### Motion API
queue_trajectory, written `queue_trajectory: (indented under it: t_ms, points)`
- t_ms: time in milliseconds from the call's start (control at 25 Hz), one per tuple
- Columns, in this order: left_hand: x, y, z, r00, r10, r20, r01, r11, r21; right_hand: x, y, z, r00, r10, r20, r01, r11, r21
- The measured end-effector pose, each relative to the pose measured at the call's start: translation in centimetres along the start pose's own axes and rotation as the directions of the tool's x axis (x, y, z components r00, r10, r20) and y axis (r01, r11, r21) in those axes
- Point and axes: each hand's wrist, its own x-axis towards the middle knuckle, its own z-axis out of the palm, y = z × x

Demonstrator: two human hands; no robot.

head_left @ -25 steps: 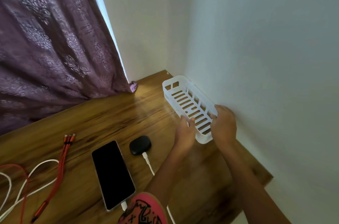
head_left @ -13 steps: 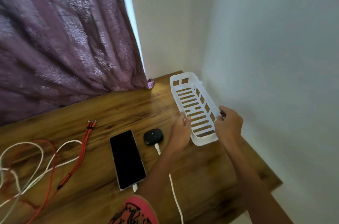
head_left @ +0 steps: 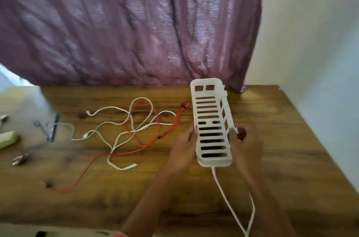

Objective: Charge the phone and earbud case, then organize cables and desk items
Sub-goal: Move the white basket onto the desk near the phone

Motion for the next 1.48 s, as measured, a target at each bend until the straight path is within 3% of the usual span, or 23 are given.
queue_trajectory:
  t_ms: [160, 280, 480, 760, 1080, 1480]
  points:
    - [-3.5, -2.2, -5.6, 0.998, -0.014, -0.056, 0.015, 1.0, 0.016, -4.6, -1.8, 4.1, 0.994, -0.033, 0.106, 0.041, 0.997, -0.07]
    - [-5.5, -3.7, -8.8, 0.998, -0.05, -0.033, 0.051, 0.999, 0.016, -8.0, -2.0, 7.2, 0.999, -0.022, 0.041, 0.024, 0.999, -0.039]
    - [-7.0, -5.8, -11.5, 0.992, -0.112, 0.05, 0.104, 0.985, 0.138, -12.1, -1.5, 9.9, 0.991, 0.125, -0.04, -0.127, 0.989, -0.07]
    - [-8.1, -6.9, -11.4, 0.974, -0.151, 0.166, 0.12, 0.976, 0.182, -13.8, -0.6, 9.7, 0.969, 0.22, -0.116, -0.232, 0.967, -0.108]
    - [-7.9, -6.9, -10.2, 0.97, -0.116, 0.214, 0.078, 0.981, 0.178, -13.6, -0.3, 8.0, 0.972, 0.168, -0.164, -0.183, 0.98, -0.083]
    - [-6.3, -7.3, -10.4, 0.965, -0.163, 0.205, 0.145, 0.984, 0.102, -12.2, 0.2, 9.0, 0.975, 0.206, -0.084, -0.214, 0.97, -0.115]
